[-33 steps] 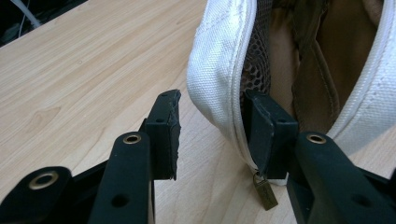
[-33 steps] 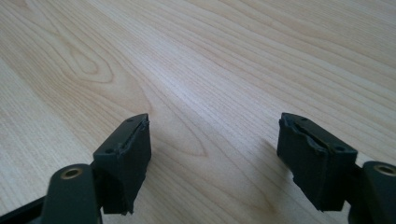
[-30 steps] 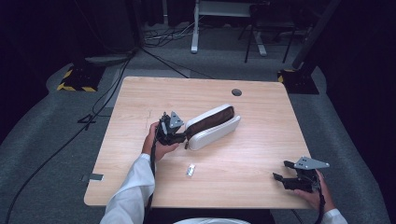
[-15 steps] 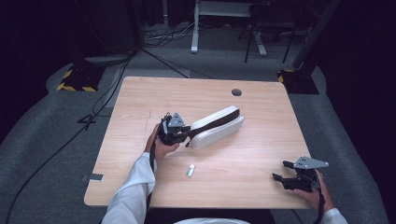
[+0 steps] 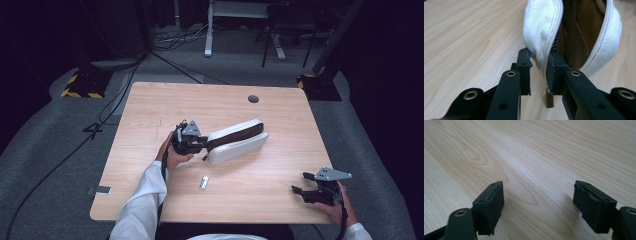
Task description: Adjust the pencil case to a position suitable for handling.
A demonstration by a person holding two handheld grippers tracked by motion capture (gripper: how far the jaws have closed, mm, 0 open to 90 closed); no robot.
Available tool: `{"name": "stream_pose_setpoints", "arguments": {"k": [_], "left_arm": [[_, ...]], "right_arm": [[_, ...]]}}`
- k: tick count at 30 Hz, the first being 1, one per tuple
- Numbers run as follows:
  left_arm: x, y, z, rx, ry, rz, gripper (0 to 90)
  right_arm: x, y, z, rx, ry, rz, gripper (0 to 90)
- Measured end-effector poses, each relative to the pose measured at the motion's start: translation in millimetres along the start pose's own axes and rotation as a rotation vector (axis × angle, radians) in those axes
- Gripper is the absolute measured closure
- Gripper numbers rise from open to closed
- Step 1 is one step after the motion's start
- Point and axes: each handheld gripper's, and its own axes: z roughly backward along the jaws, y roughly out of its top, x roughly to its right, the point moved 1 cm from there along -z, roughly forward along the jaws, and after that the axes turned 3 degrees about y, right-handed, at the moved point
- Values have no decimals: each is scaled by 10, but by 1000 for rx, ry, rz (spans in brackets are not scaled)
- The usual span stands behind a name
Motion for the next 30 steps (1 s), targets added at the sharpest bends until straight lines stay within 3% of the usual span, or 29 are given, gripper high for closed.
{"name": "stream_pose_setpoints", "arguments": {"k": [1,2,4,7,8,12,16,20,24,26,30], "left_arm": [[-4,11,1,1,33,-4,713],[-9,23,3,4,65,-1,609],[-22,46,18,10,111,6,560],[-15,59,52,20,126,14,468],[-8,61,62,10,140,16,400],[18,45,132,-23,176,14,283],[45,-44,252,-56,209,12,225],[73,-175,383,-78,224,21,194],[127,-388,541,-91,196,42,172],[175,-514,618,-101,195,39,171],[248,-730,721,-116,210,74,166]], "right_arm": [[0,1,0,-2,-2,1,253],[-3,3,-2,0,-4,2,253],[-5,3,-3,0,-5,2,253],[-19,7,-4,1,-7,15,254],[-24,9,-7,4,-7,17,254],[-35,19,-11,0,-12,33,253],[-55,46,-26,-8,-19,37,247],[-123,113,-95,-32,34,33,246],[-295,243,-238,-45,101,102,244],[-383,302,-315,-46,130,126,237],[-559,470,-516,-47,185,170,236]]}}
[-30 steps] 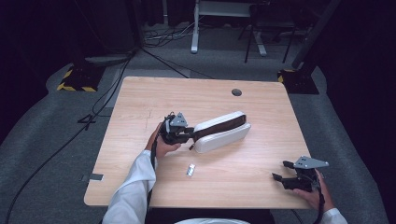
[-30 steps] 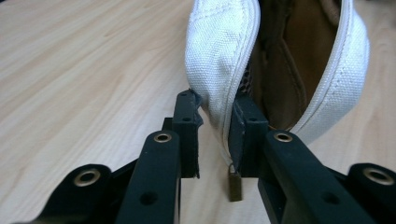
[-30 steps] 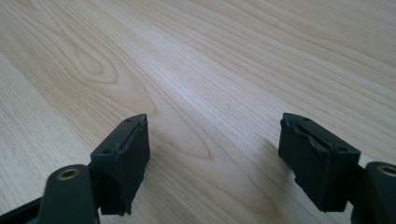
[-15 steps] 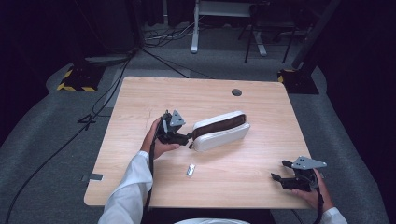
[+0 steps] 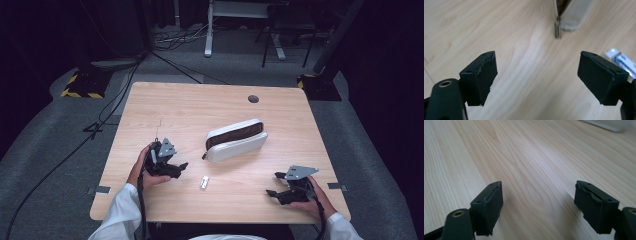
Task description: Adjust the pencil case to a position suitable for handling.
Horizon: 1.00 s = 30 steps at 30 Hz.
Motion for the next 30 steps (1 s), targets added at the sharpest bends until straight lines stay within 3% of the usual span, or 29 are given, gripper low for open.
{"name": "stream_pose_setpoints", "arguments": {"k": [2,5,8,14,16,22,26,30], "left_arm": [[26,-113,19,-21,25,17,165],[75,-259,29,-74,24,23,166],[96,-378,43,-95,12,30,165],[158,-520,110,-75,8,78,161],[168,-559,131,-70,0,107,161],[179,-612,166,-64,8,140,153],[156,-609,161,-66,7,125,148],[159,-595,142,-65,10,135,145]], "right_arm": [[-57,119,-125,-2,30,36,237],[-174,305,-332,0,80,82,237],[-309,494,-547,9,113,112,237],[-602,785,-874,11,182,181,236],[-664,862,-953,8,189,184,235],[-780,1039,-1145,8,213,206,232],[-830,1117,-1230,9,227,216,228],[-864,1178,-1296,7,227,217,231]]}}
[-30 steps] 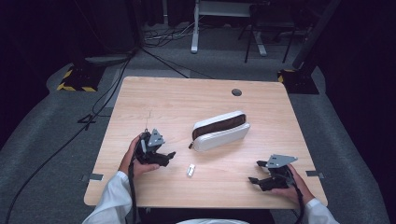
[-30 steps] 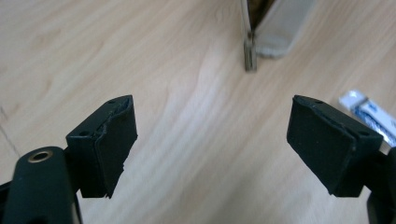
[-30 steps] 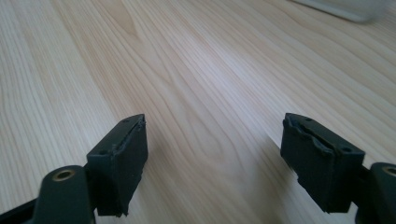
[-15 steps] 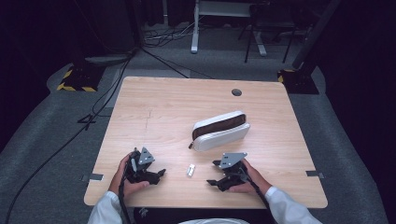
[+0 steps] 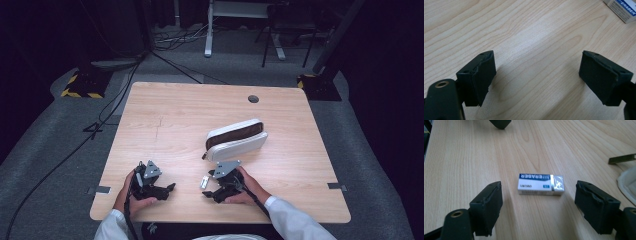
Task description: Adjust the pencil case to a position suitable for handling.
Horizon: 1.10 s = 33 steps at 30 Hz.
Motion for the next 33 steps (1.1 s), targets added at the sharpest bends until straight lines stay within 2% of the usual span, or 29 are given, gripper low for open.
{"name": "stream_pose_setpoints", "arguments": {"k": [2,3,4,8,10,18,22,28,29,31,33], "left_arm": [[6,15,-12,-1,10,5,145],[19,22,-23,1,10,18,144],[12,27,-24,1,14,8,144],[21,32,-32,2,10,20,144],[21,31,-32,3,9,20,144],[20,32,-34,3,7,19,145],[10,39,-32,-3,7,5,145],[8,42,-34,-2,8,2,145],[8,42,-34,-2,8,2,145],[8,42,-34,-2,9,3,145],[8,42,-34,-3,8,2,145]], "right_arm": [[-12,31,-36,2,-2,1,239],[-18,42,-47,5,1,0,264],[-32,55,-55,12,8,6,329],[-45,62,-58,22,10,16,414],[-40,52,-45,31,3,6,474],[-59,23,-11,35,-19,14,488],[-62,2,16,36,-35,13,490],[-96,-22,89,38,-20,16,490],[-106,-8,181,57,-19,16,490],[-105,5,237,67,-24,19,490],[-82,37,403,99,-40,10,490]]}}
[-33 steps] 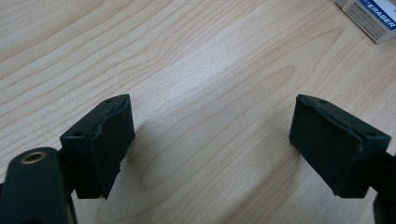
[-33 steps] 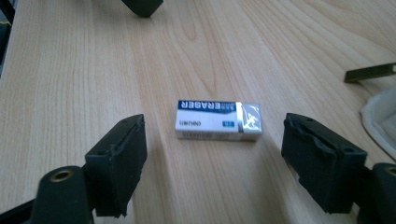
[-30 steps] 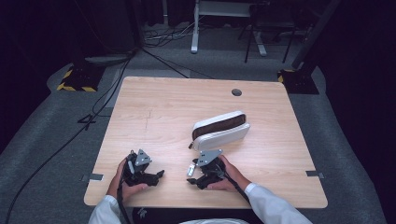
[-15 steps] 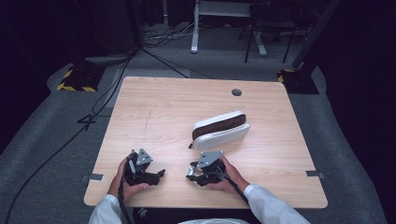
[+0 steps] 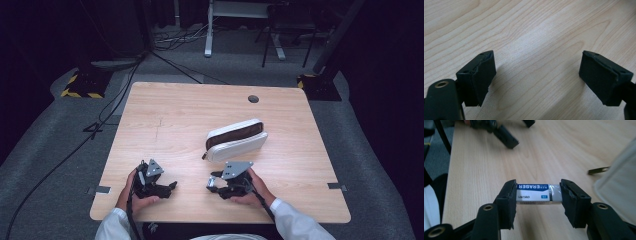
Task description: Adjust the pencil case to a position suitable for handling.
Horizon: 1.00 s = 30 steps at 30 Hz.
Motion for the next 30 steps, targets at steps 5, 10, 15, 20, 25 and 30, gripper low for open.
{"name": "stream_pose_setpoints", "arguments": {"k": [5,10,15,20,25,30], "left_arm": [[1,1,-2,0,-2,1,144],[4,14,-17,3,-6,3,144],[13,16,-20,1,-9,15,145],[13,16,-20,1,-8,15,144],[13,16,-20,1,-9,14,145],[12,16,-20,1,-9,14,144]], "right_arm": [[167,90,407,65,-95,-21,490],[433,171,813,133,-210,-82,490],[740,272,963,93,-295,-132,490],[943,355,935,44,-327,-162,490],[1057,373,837,7,-345,-172,489],[1105,369,772,-17,-357,-183,488]]}}
